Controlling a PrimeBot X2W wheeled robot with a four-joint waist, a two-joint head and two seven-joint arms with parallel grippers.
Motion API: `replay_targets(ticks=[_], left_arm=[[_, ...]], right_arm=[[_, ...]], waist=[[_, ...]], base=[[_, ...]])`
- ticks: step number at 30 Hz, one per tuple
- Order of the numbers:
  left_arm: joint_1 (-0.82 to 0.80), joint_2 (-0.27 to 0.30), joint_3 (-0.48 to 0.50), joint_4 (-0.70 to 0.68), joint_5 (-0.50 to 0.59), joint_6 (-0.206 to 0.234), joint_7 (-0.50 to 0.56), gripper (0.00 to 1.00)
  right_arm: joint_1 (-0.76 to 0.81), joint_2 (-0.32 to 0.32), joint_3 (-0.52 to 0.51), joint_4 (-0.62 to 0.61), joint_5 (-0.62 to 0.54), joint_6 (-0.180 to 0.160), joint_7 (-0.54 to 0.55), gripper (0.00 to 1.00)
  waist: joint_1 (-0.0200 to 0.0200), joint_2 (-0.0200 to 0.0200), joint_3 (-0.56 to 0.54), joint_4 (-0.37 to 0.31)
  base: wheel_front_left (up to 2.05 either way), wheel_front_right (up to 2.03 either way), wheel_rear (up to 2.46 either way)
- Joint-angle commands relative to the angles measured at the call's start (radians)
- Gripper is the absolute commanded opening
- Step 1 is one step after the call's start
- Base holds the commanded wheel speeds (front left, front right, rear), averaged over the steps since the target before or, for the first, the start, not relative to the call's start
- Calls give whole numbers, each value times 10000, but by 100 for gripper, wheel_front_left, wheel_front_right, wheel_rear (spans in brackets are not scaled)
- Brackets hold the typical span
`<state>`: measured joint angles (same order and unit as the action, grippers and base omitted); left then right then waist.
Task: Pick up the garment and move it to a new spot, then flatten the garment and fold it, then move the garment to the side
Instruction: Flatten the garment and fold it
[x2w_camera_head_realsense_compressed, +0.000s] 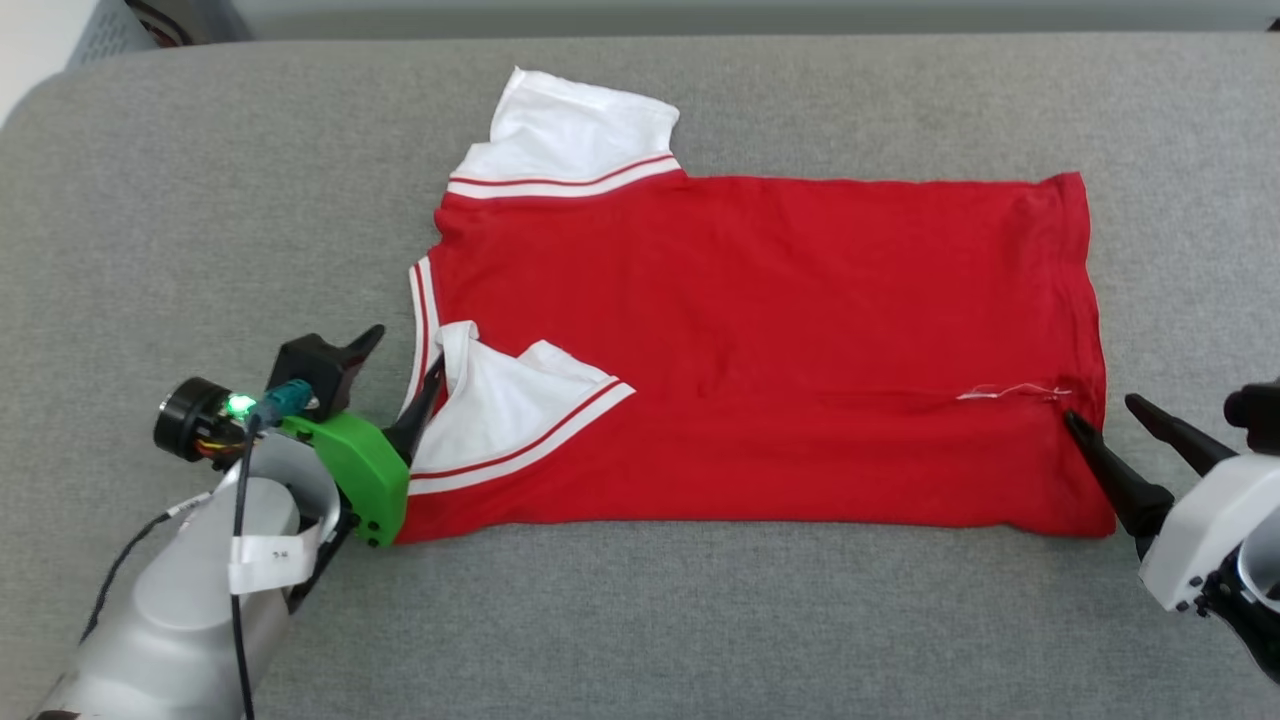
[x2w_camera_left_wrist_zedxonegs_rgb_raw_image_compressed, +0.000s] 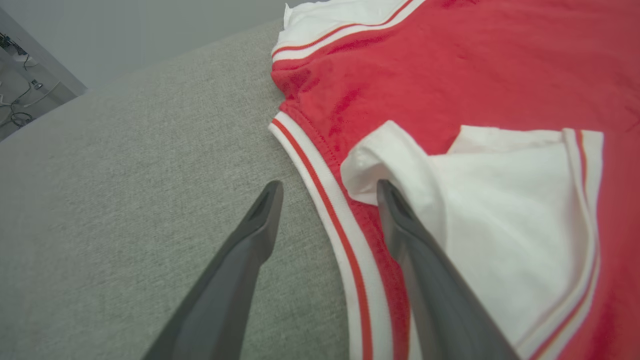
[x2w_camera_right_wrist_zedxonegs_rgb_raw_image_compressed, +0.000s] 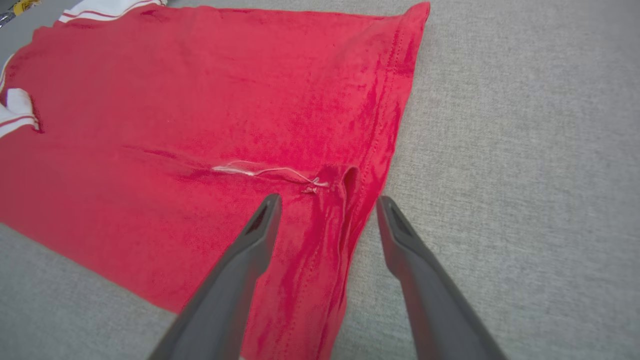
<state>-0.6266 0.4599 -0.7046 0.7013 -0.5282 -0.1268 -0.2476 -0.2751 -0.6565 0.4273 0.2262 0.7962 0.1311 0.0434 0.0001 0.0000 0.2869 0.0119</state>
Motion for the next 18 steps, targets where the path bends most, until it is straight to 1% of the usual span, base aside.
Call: replay_targets(ticks=[1,3,5,9,11,14,18], left_arm=[[-224,173,60,-99,-45,-26,-99,100],[-313,337,95,-349,-201,-29,-9,100],[-412,507,57,-702,-406,-33,345,100],[-514,787,-9,-1637,-1074,-35,1508,100],[-535,886,-123,-2074,-1655,-36,2420,100],[-661,1060,-207,-2548,-2555,-36,4177,100],[-837,1255,-590,-3208,-3397,-37,6325,100]], right_arm=[[255,-31,-161,-131,-100,-4,-75,100],[535,-75,-410,-356,-186,-4,-46,100],[773,-92,-736,-587,-281,-4,-8,100],[1090,-9,-1388,-1004,-526,-4,214,100],[1208,58,-1582,-1193,-660,-4,387,100],[1363,196,-1817,-1427,-851,-4,614,100],[1507,412,-2024,-1577,-1009,-4,832,100]], waist=[[-1,0,-430,220],[-1,0,-628,286],[-1,0,-781,344],[-1,0,-978,400],[-1,0,-1036,415],[-1,0,-1109,438],[-1,0,-1145,438]], base=[[0,0,0],[0,0,0],[0,0,0],[0,0,0],[0,0,0],[0,0,0],[0,0,0]])
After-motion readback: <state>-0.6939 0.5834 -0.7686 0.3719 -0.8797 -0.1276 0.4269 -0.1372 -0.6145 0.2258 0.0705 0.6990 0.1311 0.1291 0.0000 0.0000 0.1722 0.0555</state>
